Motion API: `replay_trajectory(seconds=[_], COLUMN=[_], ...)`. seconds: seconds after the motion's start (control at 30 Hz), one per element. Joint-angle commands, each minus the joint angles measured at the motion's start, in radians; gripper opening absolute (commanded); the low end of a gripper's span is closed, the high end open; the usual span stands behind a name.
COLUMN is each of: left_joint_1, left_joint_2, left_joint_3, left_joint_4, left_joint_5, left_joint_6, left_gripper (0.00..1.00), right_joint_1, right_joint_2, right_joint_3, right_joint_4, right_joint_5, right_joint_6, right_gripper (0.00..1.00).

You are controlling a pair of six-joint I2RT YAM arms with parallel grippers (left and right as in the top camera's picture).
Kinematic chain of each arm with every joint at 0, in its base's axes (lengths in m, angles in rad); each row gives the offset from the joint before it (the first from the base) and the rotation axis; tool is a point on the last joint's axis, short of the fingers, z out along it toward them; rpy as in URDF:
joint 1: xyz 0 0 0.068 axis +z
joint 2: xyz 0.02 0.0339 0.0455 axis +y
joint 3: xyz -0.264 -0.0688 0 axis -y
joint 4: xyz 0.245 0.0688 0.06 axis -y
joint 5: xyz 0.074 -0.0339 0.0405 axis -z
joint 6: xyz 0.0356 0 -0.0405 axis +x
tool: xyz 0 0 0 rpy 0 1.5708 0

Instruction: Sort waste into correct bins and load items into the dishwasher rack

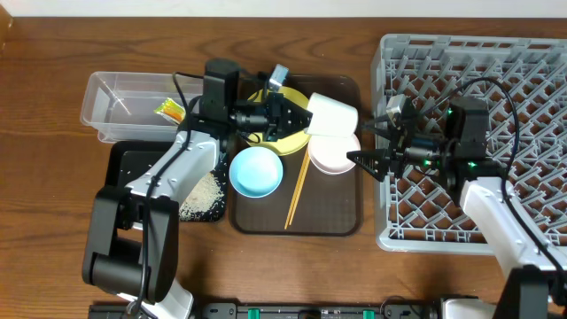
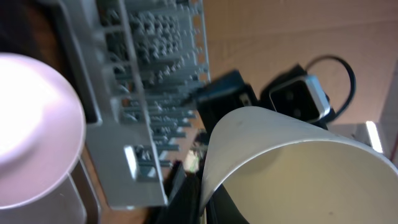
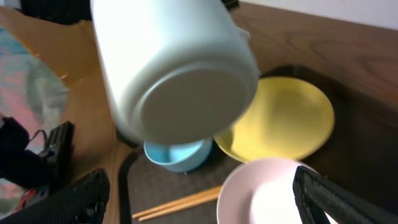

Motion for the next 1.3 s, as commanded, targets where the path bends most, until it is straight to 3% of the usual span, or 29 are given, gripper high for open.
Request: replay_trajectory(seconds=[0.0, 0.43, 1.27], left_joint_1=[-0.014, -0.016, -0.016], left_joint_2=[-0.002, -0.002, -0.002], left_joint_3=[0.01, 0.01, 0.01], left_joint_4=[0.003, 0.002, 0.002], left_joint_5=[0.071, 0.081, 0.081], left_joint_6=[-0.021, -0.021, -0.021], left_gripper=[0.06, 0.06, 0.06], right_joint_1=[0.027, 0.053, 0.106], right_joint_2=[0.028, 0.029, 0.029], right_joint_3=[0.016, 0.017, 0.016], right_joint_4=[0.046, 0.378, 0.406], right_joint_5=[-0.098, -0.064, -0.031], right_joint_6=[-0.013, 0.208, 0.207], right_gripper=[0.91, 0.89, 0.83])
